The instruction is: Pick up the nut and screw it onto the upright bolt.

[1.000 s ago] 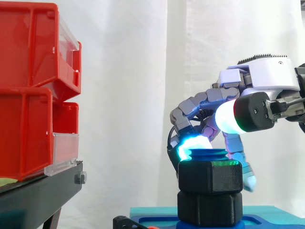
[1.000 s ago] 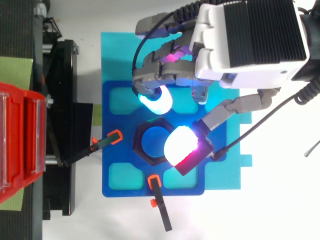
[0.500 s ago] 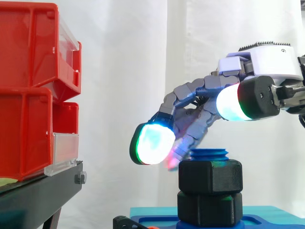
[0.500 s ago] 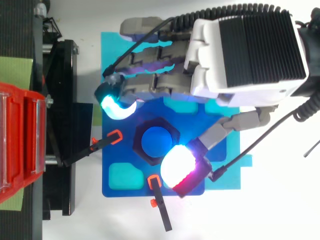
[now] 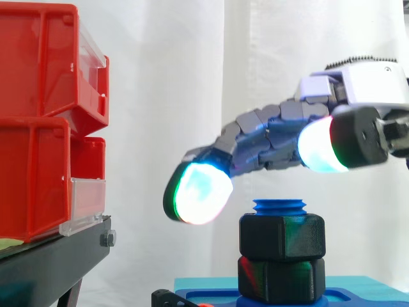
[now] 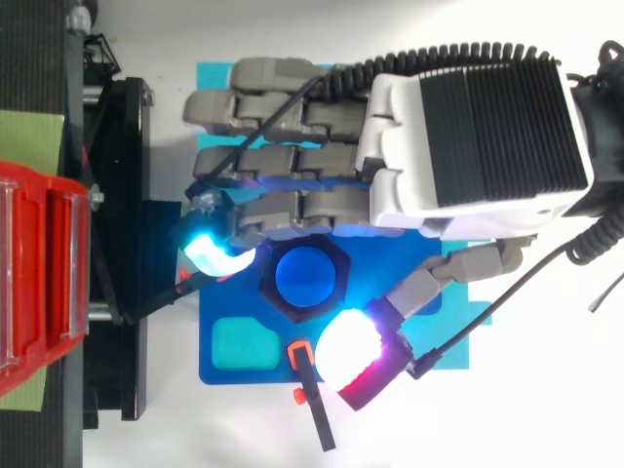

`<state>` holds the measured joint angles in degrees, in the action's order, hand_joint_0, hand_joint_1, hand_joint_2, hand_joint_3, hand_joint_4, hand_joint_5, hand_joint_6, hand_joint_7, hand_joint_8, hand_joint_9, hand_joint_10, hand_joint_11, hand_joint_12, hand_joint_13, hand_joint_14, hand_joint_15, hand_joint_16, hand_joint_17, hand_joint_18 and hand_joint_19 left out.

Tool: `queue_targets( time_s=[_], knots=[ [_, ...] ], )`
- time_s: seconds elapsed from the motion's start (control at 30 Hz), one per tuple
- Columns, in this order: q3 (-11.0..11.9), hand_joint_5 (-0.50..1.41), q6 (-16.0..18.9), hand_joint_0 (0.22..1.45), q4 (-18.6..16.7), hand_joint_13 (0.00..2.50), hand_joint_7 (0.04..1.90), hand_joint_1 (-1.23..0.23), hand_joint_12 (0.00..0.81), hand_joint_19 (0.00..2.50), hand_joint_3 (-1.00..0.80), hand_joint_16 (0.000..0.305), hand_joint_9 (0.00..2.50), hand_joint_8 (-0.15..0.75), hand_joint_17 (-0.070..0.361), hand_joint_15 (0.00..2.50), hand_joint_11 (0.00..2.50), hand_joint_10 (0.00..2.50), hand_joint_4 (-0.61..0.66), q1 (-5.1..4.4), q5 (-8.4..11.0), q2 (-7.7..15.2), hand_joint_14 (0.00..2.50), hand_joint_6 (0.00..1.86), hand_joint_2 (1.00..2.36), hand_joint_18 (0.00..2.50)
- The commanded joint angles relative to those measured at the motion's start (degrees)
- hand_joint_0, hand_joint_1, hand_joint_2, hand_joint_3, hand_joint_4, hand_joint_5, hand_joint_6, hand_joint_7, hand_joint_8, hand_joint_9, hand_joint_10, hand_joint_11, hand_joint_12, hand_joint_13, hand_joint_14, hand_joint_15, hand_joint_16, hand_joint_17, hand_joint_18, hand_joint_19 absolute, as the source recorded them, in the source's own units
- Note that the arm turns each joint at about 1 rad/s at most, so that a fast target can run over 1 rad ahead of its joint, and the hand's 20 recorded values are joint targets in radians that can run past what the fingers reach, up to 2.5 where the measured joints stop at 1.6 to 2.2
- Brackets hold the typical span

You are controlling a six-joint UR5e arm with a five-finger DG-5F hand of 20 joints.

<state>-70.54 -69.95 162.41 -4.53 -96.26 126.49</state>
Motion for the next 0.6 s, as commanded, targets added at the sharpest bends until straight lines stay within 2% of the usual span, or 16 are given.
queue_targets(
  time_s=[0.0, 0.27, 0.57],
  knots=[
    [-1.44, -0.18, 0.08, 0.43, -2.09, 0.0, 0.59, -0.35, 0.31, 0.0, -0.5, 0.047, 0.19, 0.155, 0.107, 0.0, 0.0, 0.0, 0.12, -0.13, 0.1, -0.02, 0.0, 0.5, 1.0, 0.0],
    [-1.53, -0.18, 0.08, 0.43, -2.71, 0.0, 0.59, -0.35, 0.313, 0.0, -0.5, 0.045, 0.26, 0.172, 0.101, 0.0, 0.0, 0.0, 0.13, -0.13, 0.19, -0.02, 0.0, 0.5, 1.0, 0.0],
    [-1.62, -0.13, 0.08, 0.44, -2.62, 0.0, 0.75, -0.36, 0.3, 0.0, -0.5, 0.039, 0.48, 0.219, 0.088, 0.0, 0.0, 0.0, 0.19, -0.13, 0.19, 0.07, 0.0, 0.5, 1.0, 0.0]
  ],
)
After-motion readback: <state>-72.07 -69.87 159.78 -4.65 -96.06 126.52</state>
